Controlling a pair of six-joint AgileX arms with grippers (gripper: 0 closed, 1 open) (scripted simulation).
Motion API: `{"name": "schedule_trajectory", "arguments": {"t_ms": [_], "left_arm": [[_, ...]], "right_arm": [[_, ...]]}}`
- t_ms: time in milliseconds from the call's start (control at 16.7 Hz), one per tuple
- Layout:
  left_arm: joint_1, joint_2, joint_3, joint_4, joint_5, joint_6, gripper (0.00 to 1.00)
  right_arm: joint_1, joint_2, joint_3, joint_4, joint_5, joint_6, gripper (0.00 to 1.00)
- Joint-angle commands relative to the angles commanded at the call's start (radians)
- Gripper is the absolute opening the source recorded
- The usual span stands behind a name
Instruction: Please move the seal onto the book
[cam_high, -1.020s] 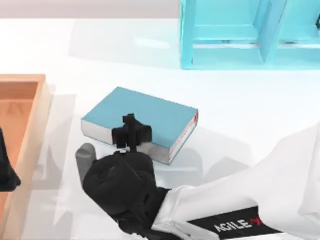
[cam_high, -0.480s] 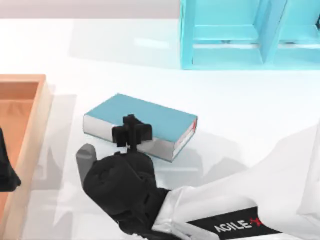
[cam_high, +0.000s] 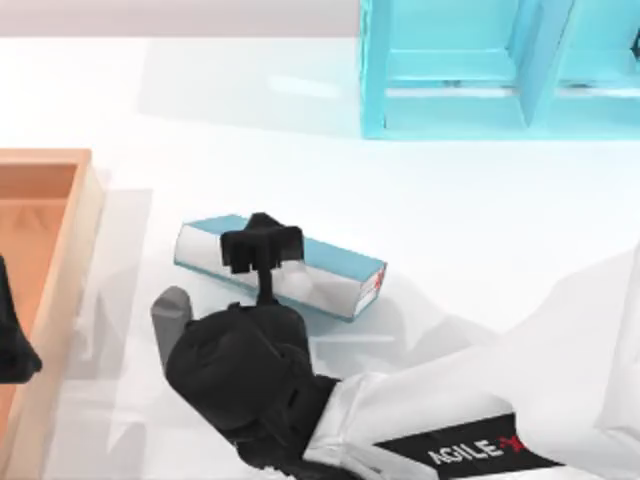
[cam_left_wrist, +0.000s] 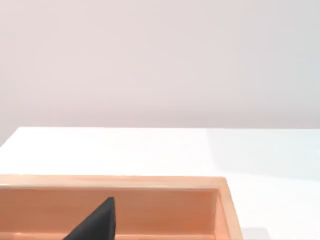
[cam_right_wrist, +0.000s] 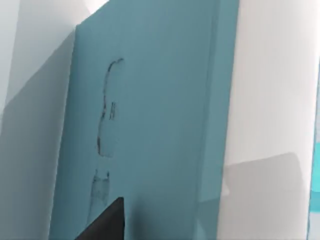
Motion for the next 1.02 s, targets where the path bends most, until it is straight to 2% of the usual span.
{"name": "schedule_trajectory", "arguments": {"t_ms": [480,660,1020], "left_arm": [[0.0,0.0,0.0,0.0,0.0,0.0,1.0],[0.0,0.0,0.0,0.0,0.0,0.0,1.0],[0.0,0.0,0.0,0.0,0.0,0.0,1.0]], "right_arm": [[0.027,-0.013,0.011,-0.03,0.02,0.039,1.0],[0.106,-0.042,0.029,-0.151,0.075,0.162,1.0],[0.308,-0.089,0.02,-0.568,0.222,0.505,1.0]]}}
